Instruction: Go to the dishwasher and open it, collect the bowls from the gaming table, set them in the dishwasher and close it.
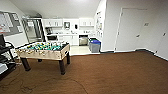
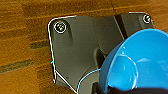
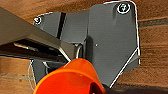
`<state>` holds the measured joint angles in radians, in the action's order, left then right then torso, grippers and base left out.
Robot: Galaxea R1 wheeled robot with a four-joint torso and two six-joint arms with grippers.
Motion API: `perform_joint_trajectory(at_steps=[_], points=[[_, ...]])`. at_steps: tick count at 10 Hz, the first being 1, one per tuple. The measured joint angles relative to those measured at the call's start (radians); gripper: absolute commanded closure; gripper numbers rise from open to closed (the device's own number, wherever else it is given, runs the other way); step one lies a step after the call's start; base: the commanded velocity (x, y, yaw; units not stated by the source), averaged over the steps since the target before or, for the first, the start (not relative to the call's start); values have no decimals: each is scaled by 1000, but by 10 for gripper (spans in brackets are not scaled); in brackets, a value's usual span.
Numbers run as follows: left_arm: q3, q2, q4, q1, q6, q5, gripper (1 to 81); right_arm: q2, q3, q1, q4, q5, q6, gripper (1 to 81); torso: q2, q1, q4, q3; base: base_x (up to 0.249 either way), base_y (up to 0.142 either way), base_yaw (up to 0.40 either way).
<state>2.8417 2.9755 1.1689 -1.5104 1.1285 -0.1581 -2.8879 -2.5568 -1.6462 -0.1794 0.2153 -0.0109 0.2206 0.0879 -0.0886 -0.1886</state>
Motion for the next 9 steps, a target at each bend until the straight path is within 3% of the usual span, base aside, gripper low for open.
perform_joint_trajectory(at_steps=[9], points=[[0, 2, -1, 0, 0, 0, 811, 1, -5, -1, -4, 2, -1, 811, 1, -2, 0, 1, 141, 0, 0]])
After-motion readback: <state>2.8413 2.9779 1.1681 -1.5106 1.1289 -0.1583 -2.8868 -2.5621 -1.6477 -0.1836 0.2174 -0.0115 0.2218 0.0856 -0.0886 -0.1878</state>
